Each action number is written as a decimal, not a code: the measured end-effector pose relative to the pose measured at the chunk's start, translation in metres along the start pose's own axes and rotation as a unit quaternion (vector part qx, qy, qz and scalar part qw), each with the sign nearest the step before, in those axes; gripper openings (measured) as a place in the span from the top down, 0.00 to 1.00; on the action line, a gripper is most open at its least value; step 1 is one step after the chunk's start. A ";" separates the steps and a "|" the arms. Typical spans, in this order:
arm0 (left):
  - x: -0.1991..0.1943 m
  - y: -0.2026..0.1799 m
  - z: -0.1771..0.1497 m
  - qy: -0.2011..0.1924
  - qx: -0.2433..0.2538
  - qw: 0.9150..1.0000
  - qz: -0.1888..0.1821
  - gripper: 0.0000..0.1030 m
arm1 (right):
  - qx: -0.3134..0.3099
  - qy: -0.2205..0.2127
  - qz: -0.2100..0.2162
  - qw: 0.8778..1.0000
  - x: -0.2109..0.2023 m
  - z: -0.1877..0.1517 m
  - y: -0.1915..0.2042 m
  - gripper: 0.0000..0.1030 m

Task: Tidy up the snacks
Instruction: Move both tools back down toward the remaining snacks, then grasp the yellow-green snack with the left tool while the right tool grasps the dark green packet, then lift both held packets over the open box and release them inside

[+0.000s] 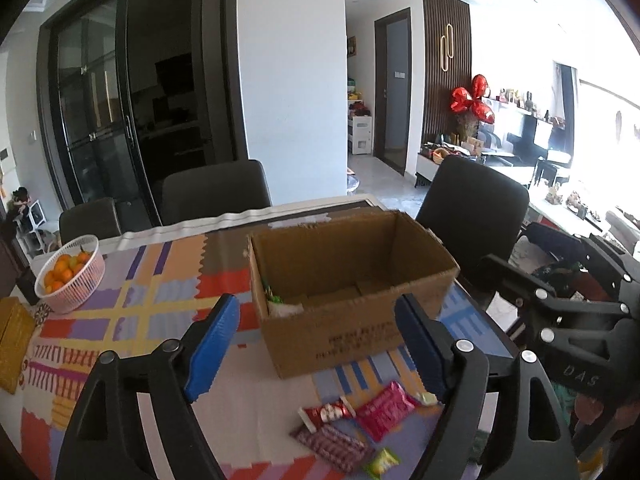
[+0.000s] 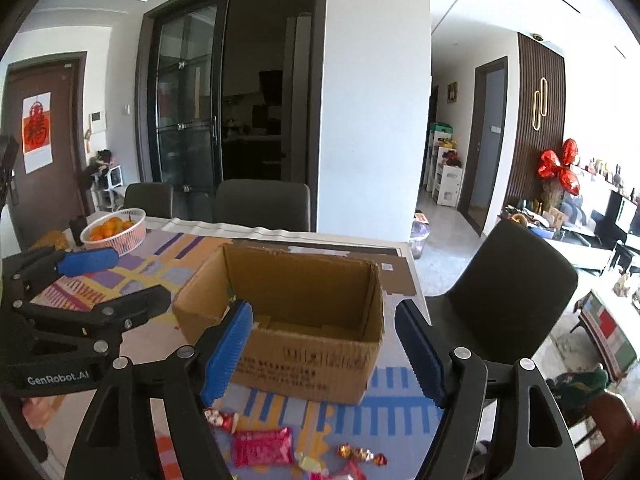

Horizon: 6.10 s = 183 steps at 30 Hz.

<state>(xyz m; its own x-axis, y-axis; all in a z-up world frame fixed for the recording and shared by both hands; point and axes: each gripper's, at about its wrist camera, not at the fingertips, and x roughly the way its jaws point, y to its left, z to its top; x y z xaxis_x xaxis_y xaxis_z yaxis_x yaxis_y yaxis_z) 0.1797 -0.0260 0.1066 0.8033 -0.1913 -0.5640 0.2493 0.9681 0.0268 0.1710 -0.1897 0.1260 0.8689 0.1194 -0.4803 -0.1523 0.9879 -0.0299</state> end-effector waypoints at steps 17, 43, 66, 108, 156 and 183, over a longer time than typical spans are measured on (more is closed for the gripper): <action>-0.019 -0.036 -0.075 0.065 0.026 0.997 -0.018 0.20 | -0.029 0.053 -0.005 0.998 -0.038 -0.067 0.003 0.27; 0.050 -0.058 -0.168 0.199 0.101 0.969 -0.101 0.20 | 0.016 0.264 0.008 0.964 0.008 -0.190 -0.007 0.27; 0.101 -0.070 -0.170 0.239 0.140 0.948 -0.154 0.64 | -0.011 0.308 0.026 0.951 0.049 -0.203 -0.002 0.27; 0.039 -0.051 -0.146 0.174 0.033 0.980 -0.092 0.79 | 0.012 0.218 0.056 0.974 0.001 -0.172 0.013 0.56; 0.038 -0.003 0.037 0.011 0.025 0.999 -0.036 0.79 | 0.053 0.034 0.046 0.997 0.036 0.017 -0.015 0.56; 0.076 0.007 0.034 0.034 0.024 0.999 -0.013 0.42 | 0.028 0.076 -0.017 0.997 0.091 0.017 -0.027 0.34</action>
<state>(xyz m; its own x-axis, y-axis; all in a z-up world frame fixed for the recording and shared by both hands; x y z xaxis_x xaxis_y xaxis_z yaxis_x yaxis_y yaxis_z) 0.2611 -0.0389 0.0915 0.7580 -0.2023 -0.6201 0.2957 0.9539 0.0503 0.2624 -0.2040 0.0981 0.7916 0.0737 -0.6066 -0.0934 0.9956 -0.0008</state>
